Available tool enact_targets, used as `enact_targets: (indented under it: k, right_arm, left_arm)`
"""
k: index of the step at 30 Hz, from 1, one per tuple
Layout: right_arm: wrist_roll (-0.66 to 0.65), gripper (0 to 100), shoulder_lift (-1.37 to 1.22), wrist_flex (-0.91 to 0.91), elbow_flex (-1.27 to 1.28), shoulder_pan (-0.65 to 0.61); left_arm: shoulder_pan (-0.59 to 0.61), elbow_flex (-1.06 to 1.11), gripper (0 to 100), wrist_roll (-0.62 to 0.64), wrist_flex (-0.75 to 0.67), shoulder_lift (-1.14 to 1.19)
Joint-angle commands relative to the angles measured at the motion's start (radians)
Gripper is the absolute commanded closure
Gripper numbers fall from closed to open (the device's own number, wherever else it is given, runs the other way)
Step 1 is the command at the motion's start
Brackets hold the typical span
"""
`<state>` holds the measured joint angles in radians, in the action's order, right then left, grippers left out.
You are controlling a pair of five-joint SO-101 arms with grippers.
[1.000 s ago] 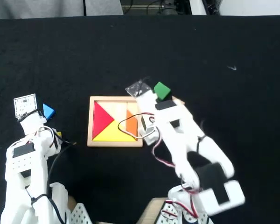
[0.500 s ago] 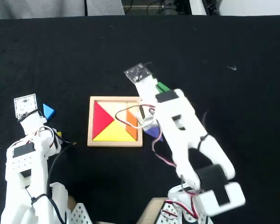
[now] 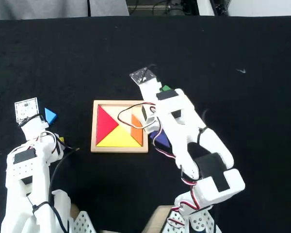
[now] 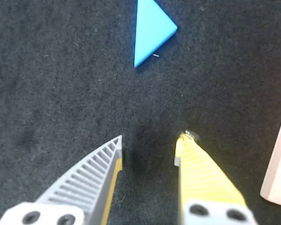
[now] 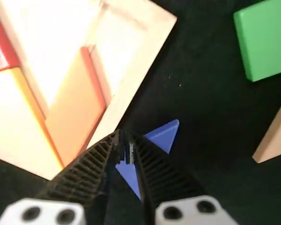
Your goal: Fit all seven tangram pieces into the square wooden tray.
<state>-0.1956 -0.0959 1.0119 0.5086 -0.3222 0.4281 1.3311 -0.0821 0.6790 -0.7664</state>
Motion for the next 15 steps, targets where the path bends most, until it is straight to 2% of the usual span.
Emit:
enact_targets:
  k: [1,9,15]
  right_arm:
    - [-0.049,98.8,0.036,0.046,0.019,-0.012]
    - [-0.212,98.8,0.116,0.068,0.197,-0.005]
    - [-0.224,98.7,0.298,0.103,0.245,0.018]
  left_arm:
    - [-0.013,-0.004,81,0.003,-0.015,-0.020]
    - [-0.013,-0.004,81,0.003,-0.015,-0.020]
    - [-0.013,-0.004,81,0.003,-0.015,-0.020]
